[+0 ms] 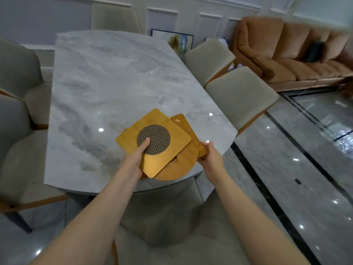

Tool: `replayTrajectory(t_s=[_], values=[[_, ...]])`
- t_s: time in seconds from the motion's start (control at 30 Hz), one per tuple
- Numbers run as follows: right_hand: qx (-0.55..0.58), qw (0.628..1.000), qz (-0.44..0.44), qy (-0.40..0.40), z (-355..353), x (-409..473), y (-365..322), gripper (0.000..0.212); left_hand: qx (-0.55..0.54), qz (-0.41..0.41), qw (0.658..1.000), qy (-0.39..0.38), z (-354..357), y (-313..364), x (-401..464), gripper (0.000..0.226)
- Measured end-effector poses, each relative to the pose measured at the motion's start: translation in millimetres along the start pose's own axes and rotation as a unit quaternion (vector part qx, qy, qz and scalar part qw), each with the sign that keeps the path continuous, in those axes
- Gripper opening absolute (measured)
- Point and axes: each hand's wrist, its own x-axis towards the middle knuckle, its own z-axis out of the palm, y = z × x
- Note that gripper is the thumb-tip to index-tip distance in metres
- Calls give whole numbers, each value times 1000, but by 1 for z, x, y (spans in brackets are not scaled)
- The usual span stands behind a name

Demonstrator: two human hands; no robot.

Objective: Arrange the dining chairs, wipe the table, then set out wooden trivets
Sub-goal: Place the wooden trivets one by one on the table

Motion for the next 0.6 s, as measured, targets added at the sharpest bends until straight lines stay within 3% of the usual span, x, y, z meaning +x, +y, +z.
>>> replayTrajectory(t_s=[0.03,0.13,0.23,0.4,0.6], values=[[3,1000,3,4,-12,-7,-5,48,7,2,1000,-4,6,-6,-3,87],[-53,999,-1,9,-43,-19,-21,46,34,19,999,-14,30,-23,-20,65],[-102,994,-9,35,-80,-28,-39,45,58,25,998,-22,69,-46,-36,63],[-113,992,-26,51,-150,-30,-52,65,55,34,997,-35,134,-93,-51,61],[-123,987,-14,100,-292,-14,-62,81,60,13,996,-72,245,-198,-77,60]])
